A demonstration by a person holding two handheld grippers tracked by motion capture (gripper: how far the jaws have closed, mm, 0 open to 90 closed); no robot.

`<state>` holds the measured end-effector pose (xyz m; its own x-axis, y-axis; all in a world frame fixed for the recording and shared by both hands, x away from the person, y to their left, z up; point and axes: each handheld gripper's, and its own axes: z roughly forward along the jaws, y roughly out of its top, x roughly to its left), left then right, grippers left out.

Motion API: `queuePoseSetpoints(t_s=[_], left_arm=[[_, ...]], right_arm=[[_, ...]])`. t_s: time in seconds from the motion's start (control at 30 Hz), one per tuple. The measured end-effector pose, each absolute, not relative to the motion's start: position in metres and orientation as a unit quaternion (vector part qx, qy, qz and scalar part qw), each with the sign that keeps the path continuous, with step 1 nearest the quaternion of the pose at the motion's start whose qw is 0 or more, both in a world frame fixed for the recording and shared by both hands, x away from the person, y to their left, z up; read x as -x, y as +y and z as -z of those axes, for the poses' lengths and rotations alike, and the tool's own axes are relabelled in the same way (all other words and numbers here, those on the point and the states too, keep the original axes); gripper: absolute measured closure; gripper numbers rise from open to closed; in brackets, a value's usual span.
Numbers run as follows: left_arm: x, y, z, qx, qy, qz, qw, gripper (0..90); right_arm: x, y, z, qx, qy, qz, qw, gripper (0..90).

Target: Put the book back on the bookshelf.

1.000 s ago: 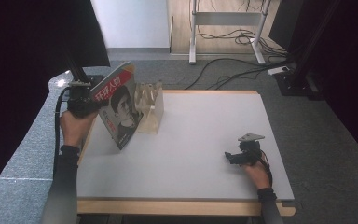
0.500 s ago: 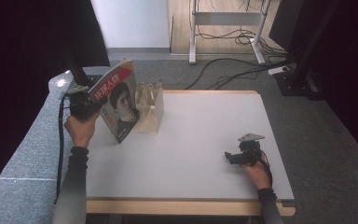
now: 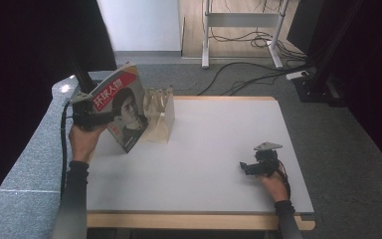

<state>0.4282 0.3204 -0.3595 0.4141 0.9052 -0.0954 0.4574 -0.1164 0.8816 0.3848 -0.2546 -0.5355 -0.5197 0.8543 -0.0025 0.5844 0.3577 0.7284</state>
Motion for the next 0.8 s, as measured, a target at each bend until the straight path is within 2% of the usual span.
queuePoseSetpoints(t_s=[0.03,0.07,0.13,0.2,0.33,0.8], left_arm=[[-0.425,0.321,0.358,-0.708,0.481,-0.242,0.457,13.3],[-0.424,0.322,0.357,-0.707,0.484,-0.24,0.457,6.9],[-0.418,0.323,0.356,-0.714,0.479,-0.236,0.453,5.6],[-0.412,0.323,0.355,-0.723,0.475,-0.244,0.438,0.0],[-0.4,0.321,0.36,-0.735,0.466,-0.248,0.425,0.0],[-0.358,0.318,0.373,-0.742,0.435,-0.24,0.449,0.0]], right_arm=[[-0.385,-0.255,0.536,-0.449,0.8,-0.345,0.196,3.7],[-0.385,-0.255,0.536,-0.45,0.8,-0.345,0.195,3.7],[-0.385,-0.254,0.536,-0.45,0.8,-0.345,0.195,3.6],[-0.385,-0.255,0.536,-0.449,0.8,-0.345,0.195,3.6],[-0.385,-0.254,0.535,-0.45,0.8,-0.345,0.195,3.7],[-0.385,-0.254,0.535,-0.449,0.8,-0.345,0.196,3.6]])
